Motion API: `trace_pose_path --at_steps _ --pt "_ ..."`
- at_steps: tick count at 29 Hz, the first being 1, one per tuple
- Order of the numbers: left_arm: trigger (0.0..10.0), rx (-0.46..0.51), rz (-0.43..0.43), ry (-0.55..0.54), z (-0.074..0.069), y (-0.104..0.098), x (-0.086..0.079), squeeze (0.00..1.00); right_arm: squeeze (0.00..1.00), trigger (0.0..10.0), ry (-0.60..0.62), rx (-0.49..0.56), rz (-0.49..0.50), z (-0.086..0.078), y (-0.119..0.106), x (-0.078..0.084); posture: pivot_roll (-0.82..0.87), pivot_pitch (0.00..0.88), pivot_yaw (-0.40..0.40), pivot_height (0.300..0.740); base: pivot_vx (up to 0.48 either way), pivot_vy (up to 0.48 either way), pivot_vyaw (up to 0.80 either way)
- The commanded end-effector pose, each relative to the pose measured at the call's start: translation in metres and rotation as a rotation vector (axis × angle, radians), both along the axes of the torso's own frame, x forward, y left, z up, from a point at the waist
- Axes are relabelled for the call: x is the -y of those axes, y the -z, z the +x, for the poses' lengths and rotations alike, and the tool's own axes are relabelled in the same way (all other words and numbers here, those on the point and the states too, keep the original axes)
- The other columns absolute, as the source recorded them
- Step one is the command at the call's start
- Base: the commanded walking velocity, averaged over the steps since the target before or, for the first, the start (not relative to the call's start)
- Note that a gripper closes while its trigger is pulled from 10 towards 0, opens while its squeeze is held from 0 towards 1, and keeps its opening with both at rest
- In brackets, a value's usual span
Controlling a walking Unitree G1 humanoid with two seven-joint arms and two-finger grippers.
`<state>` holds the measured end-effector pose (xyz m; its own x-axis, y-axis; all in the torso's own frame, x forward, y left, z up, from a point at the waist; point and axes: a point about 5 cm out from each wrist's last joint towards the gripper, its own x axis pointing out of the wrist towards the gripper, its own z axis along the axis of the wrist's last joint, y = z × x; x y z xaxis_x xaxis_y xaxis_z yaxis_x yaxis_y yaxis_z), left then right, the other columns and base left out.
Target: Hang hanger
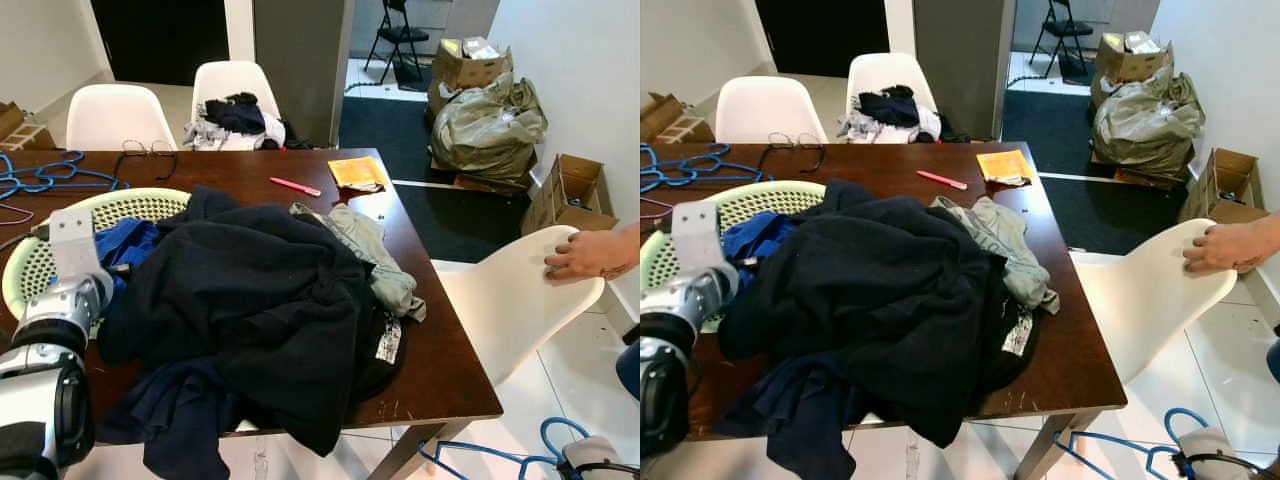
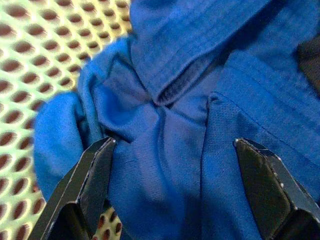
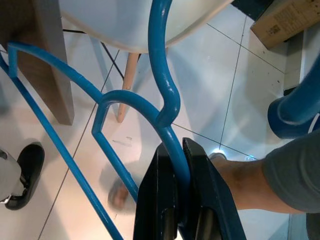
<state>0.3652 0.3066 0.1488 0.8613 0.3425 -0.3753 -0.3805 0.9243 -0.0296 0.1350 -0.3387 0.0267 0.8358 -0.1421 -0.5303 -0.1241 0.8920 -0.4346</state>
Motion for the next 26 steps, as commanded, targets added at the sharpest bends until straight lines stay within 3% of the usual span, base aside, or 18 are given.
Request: trace_pose_path --at_steps 1,12,13,16,17,23,26 --pt "10.0 -0.007 -0.042 0.036 0.001 0.010 0.010 0.00 0.00 10.0 0.044 -0.007 -0.026 -0.005 -0.006 0.012 -0.19 0.183 -0.074 0.740 0.000 0.000 0.00" --pt "10.0 -0.014 -0.040 0.067 0.004 0.011 0.020 0.00 0.00 10.0 0.053 -0.010 -0.023 -0.009 -0.008 0.010 -0.19 0.184 -0.069 0.740 0.000 0.000 0.00" --pt "4.4 -0.018 -0.041 0.085 0.005 0.013 0.022 0.00 0.00 10.0 0.052 -0.010 -0.021 -0.009 -0.008 0.009 -0.19 0.180 -0.067 0.740 0.000 0.000 0.00" --pt "4.4 -0.018 -0.041 0.085 0.005 0.013 0.022 0.00 0.00 10.0 0.052 -0.010 -0.021 -0.009 -0.008 0.009 -0.19 0.180 -0.067 0.740 0.000 0.000 0.00" --pt "0.0 -0.028 -0.041 0.097 0.004 0.016 0.024 0.00 0.00 10.0 0.053 -0.007 -0.020 -0.008 -0.008 0.008 -0.19 0.178 -0.067 0.740 0.000 0.000 0.00" --pt "0.0 -0.059 -0.040 0.101 0.000 0.024 0.024 0.00 0.00 10.0 0.059 0.006 -0.019 -0.002 -0.010 0.009 -0.18 0.164 -0.064 0.740 0.000 0.000 0.00" --pt "0.0 -0.016 -0.006 0.065 0.002 0.014 0.017 0.00 0.00 10.0 0.065 0.016 -0.016 0.003 -0.010 0.008 -0.17 0.142 -0.057 0.740 0.000 0.000 0.00"
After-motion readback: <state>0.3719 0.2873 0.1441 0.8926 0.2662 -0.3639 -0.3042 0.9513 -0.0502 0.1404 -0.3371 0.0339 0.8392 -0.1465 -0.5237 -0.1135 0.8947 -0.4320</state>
